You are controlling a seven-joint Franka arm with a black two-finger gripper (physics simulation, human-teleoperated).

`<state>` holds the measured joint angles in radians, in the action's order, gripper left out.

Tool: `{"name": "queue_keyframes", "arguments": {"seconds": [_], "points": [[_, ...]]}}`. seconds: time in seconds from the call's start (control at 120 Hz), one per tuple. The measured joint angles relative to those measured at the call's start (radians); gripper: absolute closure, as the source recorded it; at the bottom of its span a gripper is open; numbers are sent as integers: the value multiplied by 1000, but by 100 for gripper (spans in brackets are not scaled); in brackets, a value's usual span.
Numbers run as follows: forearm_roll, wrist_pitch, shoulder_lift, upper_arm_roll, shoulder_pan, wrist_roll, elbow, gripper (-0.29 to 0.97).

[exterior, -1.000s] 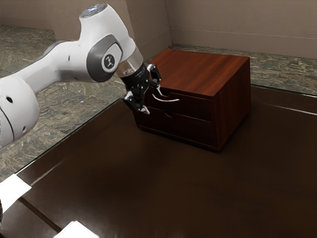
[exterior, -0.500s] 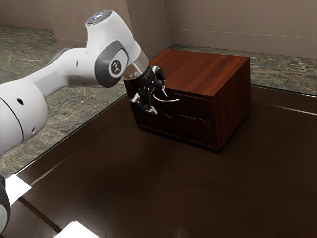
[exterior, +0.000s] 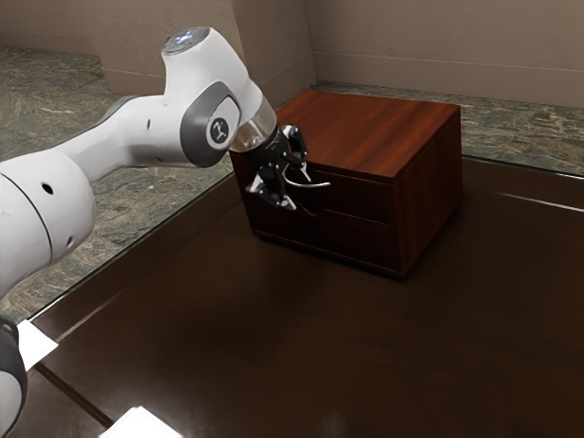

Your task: Pull the drawer handle with one arm to open the drawer

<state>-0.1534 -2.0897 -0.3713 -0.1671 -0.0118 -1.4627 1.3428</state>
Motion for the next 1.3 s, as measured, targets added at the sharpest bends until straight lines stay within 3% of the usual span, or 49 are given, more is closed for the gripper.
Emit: {"name": "queue_keyframes", "arguments": {"seconds": [0.583,0.85,1.3], "points": [[-9,12,8,-10,-2,-2,8,71],[-9,21,65,-15,-3,-2,87,76],[-6,-13,269,-17,-13,-6,336,79]]}}
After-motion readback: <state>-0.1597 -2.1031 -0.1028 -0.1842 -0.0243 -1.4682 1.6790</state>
